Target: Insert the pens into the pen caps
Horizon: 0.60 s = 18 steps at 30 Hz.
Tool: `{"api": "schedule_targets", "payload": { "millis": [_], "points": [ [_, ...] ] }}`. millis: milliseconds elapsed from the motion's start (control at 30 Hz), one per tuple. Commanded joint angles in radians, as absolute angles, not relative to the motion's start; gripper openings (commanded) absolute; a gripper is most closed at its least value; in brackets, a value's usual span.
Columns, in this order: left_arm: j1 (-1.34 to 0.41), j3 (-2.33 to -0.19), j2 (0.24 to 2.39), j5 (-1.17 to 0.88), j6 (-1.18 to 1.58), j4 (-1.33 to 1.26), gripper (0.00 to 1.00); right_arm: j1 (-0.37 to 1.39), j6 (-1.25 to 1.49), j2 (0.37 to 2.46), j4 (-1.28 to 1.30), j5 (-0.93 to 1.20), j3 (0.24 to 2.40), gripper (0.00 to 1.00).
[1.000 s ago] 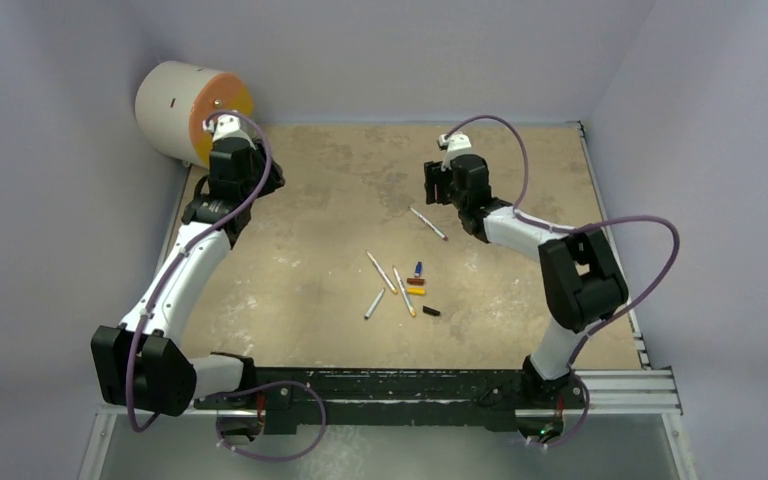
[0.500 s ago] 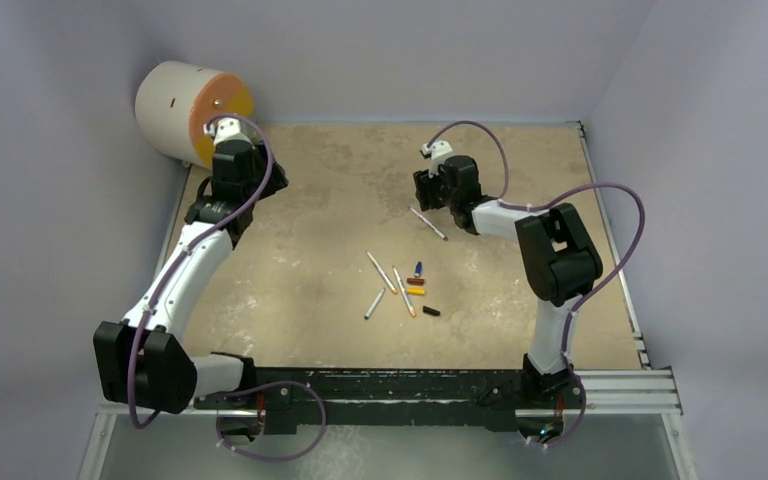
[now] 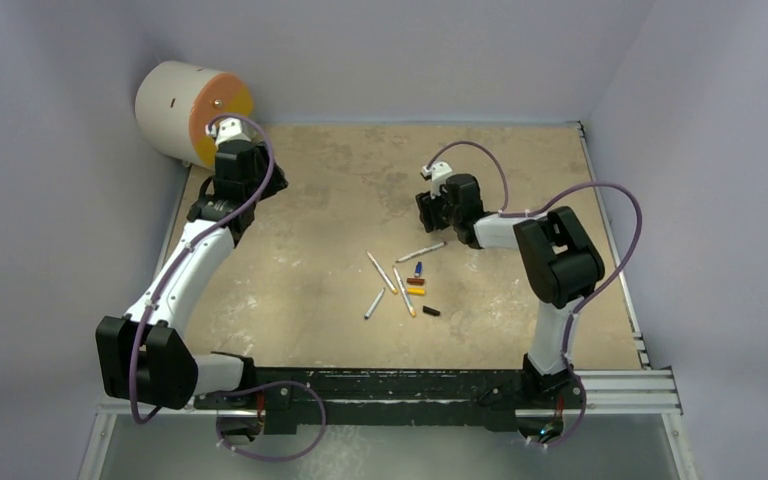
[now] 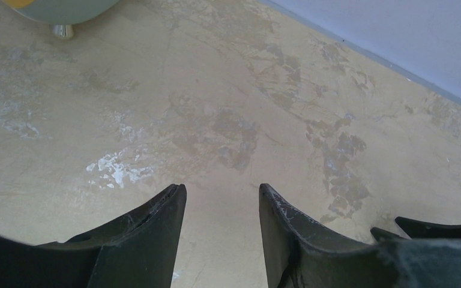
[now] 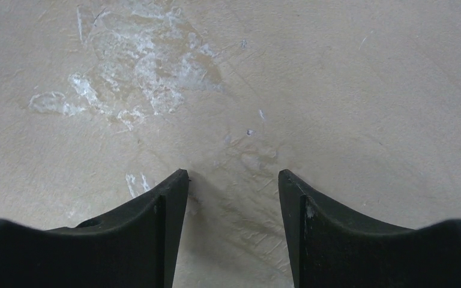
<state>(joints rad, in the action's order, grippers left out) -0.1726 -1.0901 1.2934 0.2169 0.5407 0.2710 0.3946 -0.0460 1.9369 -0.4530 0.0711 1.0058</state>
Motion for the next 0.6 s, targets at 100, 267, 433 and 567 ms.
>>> {"api": "schedule_targets", "payload": {
  "millis": [100, 267, 433, 567],
  "points": [
    [-0.173, -1.105, 1.289, 0.219, 0.558, 0.244, 0.47, 0.402, -0.053, 1.829, -0.486, 0.102, 0.950, 0.63],
    [-0.173, -1.107, 1.293, 0.207, 0.558, 0.248, 0.45, 0.408, 0.018, 1.717, -0.475, 0.063, 0.929, 0.63],
    [-0.173, -1.114, 1.296, 0.192, 0.561, 0.250, 0.44, 0.408, 0.089, 1.504, -0.456, 0.063, 0.845, 0.56],
    [-0.173, -1.119, 1.306, 0.172, 0.567, 0.252, 0.44, 0.418, 0.113, 1.343, -0.359, 0.108, 0.785, 0.30]
  ]
}}
